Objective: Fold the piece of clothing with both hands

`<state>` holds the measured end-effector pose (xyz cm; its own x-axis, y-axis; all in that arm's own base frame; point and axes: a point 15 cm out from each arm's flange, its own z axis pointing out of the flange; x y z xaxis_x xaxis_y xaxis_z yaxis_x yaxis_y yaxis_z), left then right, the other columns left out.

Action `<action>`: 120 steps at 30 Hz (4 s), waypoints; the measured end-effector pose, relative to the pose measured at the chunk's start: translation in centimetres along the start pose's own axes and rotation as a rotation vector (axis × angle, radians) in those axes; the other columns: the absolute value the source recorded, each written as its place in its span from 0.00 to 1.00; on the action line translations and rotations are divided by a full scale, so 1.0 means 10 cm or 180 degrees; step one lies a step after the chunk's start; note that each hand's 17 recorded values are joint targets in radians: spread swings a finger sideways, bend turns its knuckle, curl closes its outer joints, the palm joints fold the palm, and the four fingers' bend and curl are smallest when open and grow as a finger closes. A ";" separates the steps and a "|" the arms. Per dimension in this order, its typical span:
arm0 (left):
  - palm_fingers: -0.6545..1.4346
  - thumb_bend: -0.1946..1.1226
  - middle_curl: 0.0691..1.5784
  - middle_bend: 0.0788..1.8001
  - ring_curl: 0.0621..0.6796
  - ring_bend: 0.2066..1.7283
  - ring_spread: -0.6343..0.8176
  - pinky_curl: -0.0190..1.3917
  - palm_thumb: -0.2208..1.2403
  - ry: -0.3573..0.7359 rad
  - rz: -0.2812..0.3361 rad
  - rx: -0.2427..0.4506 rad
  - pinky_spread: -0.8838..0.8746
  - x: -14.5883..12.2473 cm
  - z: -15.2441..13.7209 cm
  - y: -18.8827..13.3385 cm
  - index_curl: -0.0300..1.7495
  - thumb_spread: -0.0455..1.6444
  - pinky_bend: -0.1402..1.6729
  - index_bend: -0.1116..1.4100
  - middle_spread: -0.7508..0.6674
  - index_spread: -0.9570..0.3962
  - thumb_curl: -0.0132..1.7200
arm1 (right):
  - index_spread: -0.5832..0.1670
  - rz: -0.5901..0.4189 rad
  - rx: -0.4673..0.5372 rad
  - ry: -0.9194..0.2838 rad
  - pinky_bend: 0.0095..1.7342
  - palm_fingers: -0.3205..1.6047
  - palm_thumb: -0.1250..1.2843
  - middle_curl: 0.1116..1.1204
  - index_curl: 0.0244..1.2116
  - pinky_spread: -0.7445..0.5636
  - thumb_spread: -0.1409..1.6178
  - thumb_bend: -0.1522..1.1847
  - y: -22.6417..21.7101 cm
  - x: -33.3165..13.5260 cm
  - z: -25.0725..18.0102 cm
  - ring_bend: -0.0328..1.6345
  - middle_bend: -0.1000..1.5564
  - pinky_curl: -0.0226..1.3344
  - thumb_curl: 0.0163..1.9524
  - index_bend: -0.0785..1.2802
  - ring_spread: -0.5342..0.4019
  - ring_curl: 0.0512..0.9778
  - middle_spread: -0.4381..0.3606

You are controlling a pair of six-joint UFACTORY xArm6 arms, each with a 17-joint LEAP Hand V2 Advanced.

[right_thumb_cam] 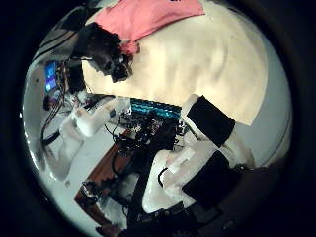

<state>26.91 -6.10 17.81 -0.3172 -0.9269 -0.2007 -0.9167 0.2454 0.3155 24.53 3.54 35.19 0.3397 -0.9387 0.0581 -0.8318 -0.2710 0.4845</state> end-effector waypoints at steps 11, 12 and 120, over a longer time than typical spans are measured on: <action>0.86 0.35 0.37 0.51 0.52 0.51 0.05 0.35 0.71 -0.0019 -0.0078 -0.0030 0.12 -0.40 -0.01 0.49 0.18 0.81 0.70 0.27 0.15 0.37 0.42 | 0.40 -0.0178 0.0481 0.0078 0.13 0.32 0.56 0.26 0.23 0.77 0.77 0.09 -1.07 0.04 0.13 0.24 0.22 0.22 0.16 0.17 0.72 0.17 0.56; 0.86 0.35 0.37 0.51 0.52 0.50 0.05 0.35 0.71 -0.0006 -0.0089 -0.0015 0.12 -0.42 -0.02 0.51 0.18 0.81 0.70 0.27 0.15 0.36 0.43 | 0.41 -0.0186 0.0538 0.0088 0.13 0.32 0.55 0.26 0.23 0.76 0.76 0.09 -1.16 0.04 0.13 0.24 0.22 0.22 0.16 0.17 0.71 0.17 0.56; 0.49 0.22 0.31 0.35 0.64 0.51 0.13 0.39 0.61 -0.0338 -0.0537 0.0405 0.14 -2.08 -0.83 -2.35 0.43 0.79 0.72 0.16 0.24 0.48 0.45 | 0.33 0.0441 0.0880 0.0202 0.65 0.58 0.69 0.65 0.74 0.31 0.83 0.11 -3.64 0.47 0.14 0.82 0.72 0.76 0.32 0.50 0.29 0.80 0.35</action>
<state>57.07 5.04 22.27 -0.1746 -0.9243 -0.3393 -0.9800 0.1297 0.1511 55.77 8.72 16.67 0.2343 -0.9579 0.1656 -0.9569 -0.1972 0.2131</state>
